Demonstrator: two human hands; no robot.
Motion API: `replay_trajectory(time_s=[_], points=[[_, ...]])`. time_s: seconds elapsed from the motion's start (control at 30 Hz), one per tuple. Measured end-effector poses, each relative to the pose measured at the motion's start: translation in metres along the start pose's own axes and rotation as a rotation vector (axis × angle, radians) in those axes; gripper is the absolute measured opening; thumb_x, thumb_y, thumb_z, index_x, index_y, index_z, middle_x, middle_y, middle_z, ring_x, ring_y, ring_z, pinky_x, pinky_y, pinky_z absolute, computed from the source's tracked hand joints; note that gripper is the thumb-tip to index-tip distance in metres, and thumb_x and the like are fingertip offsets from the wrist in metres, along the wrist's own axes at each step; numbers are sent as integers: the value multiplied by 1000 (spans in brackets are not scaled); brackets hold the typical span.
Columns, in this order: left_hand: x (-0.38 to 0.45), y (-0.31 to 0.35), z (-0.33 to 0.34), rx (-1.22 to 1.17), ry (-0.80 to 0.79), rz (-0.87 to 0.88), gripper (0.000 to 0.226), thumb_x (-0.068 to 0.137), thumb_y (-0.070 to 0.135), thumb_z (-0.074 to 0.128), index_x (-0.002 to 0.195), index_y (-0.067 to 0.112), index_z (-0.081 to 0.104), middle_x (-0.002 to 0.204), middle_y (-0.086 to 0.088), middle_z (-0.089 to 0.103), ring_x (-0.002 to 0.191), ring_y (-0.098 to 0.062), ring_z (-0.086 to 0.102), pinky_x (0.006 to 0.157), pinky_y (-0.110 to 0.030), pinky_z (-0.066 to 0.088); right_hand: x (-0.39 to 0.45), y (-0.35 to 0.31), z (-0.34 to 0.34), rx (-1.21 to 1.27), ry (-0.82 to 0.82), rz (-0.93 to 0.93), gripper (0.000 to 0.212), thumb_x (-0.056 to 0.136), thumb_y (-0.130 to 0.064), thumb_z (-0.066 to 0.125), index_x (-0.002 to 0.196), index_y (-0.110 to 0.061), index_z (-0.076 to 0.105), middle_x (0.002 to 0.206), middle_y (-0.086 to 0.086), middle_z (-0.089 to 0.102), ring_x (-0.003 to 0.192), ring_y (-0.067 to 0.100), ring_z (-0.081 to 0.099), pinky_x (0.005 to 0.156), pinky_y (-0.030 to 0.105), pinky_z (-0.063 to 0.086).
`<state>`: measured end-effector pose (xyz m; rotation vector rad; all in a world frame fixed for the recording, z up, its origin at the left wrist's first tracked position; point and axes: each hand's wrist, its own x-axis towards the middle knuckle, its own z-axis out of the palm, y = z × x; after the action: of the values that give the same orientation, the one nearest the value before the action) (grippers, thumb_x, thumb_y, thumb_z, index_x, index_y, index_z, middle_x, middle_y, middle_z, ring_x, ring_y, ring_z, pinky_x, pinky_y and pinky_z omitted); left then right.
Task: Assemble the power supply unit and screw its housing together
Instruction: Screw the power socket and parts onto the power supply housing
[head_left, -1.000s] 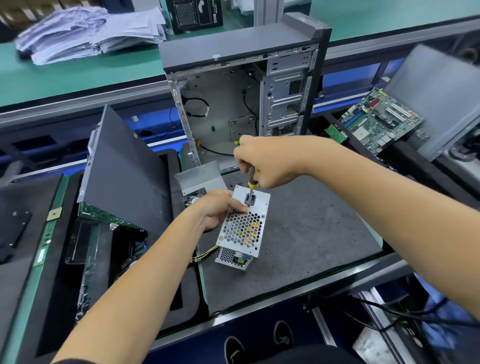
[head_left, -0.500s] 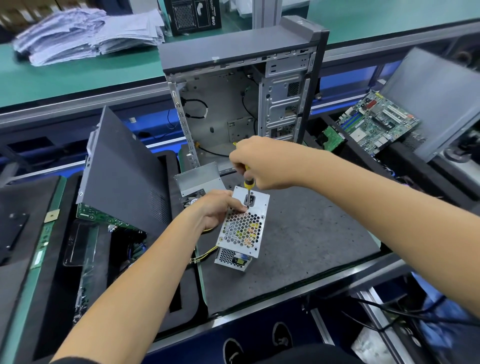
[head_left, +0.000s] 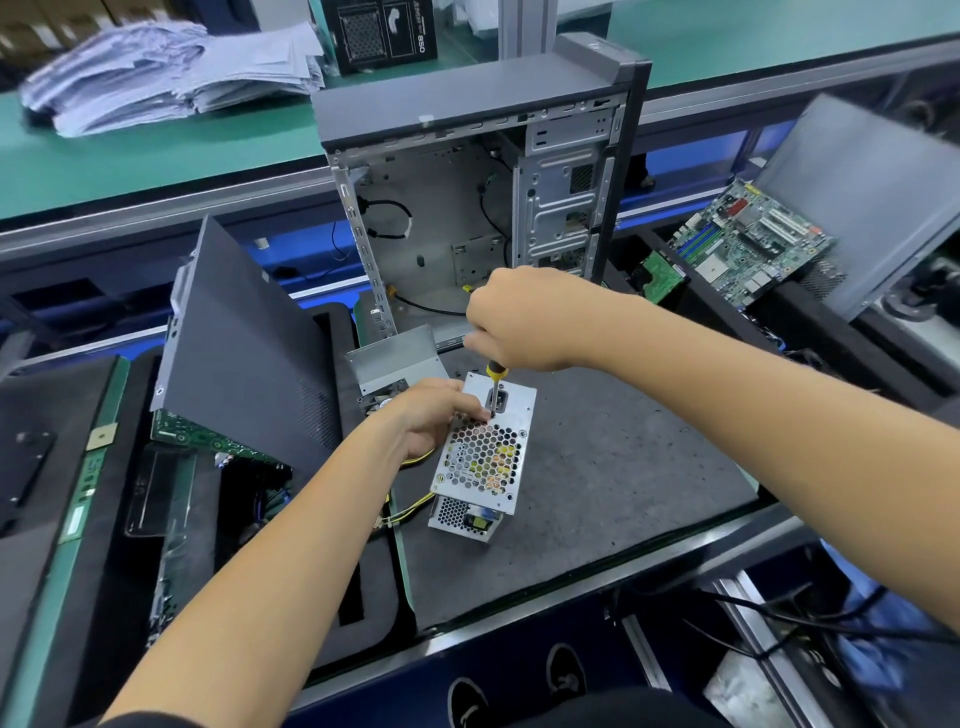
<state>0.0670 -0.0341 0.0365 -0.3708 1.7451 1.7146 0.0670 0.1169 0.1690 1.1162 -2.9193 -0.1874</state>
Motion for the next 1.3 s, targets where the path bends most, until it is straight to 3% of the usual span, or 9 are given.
replay_trajectory(time_s=[0.17,0.33,0.43,0.6,0.67,0.8,1.03,1.2,1.3], points=[[2,-1,-1,4,2,10,18,80,-11,59,81,7,62,73,-12,70,61,-20,67,57,-29,56,-1,6,-4,167,-149,-63,11,89,-18,53,88,-17,42,93,2,44,65,13,44,50,28,27],[2,-2,-1,23,7,16,18,79,-10,61,81,8,61,73,-11,70,61,-19,66,57,-27,55,1,0,-3,37,-25,-11,33,96,-30,48,68,-19,34,69,0,36,69,27,47,55,32,34],[2,-1,-2,15,2,15,19,80,-10,60,82,8,62,74,-11,70,61,-19,67,55,-27,55,-2,1,-2,14,-17,16,28,98,-39,42,84,-15,42,70,0,34,67,26,44,53,31,28],[2,-1,-1,19,-10,20,18,80,-10,60,80,8,62,72,-10,71,59,-17,68,51,-26,53,-7,6,-4,292,-121,-98,18,85,-6,55,91,-18,43,83,-6,41,68,12,42,53,26,26],[3,-1,-2,22,-11,18,18,80,-10,60,84,7,62,73,-10,71,60,-18,68,53,-26,54,-5,4,-3,182,-39,-62,12,88,-18,58,84,-20,47,80,-3,42,74,19,45,55,29,30],[4,-1,-2,33,2,29,18,79,-10,61,83,8,60,75,-11,70,61,-19,67,53,-25,53,-6,4,0,10,-2,43,39,97,-39,43,66,-17,32,67,1,33,60,23,39,52,31,28],[5,-3,-1,29,-10,70,20,79,-12,60,81,7,63,70,-10,71,58,-18,67,50,-25,53,-11,6,-4,256,-127,-108,12,89,-12,54,91,-17,43,92,-1,38,76,19,46,51,21,25],[5,-3,-3,35,-19,73,20,79,-11,60,87,6,63,74,-11,72,60,-19,68,52,-26,54,-6,5,-1,1,-48,-8,39,100,-31,39,65,-16,31,67,3,33,64,25,44,46,29,19],[5,-3,-3,17,-36,75,20,80,-12,59,89,6,65,76,-12,72,60,-20,68,52,-25,54,-9,9,-1,56,-110,21,36,99,-40,40,72,-17,34,75,2,37,58,18,39,48,31,23]])
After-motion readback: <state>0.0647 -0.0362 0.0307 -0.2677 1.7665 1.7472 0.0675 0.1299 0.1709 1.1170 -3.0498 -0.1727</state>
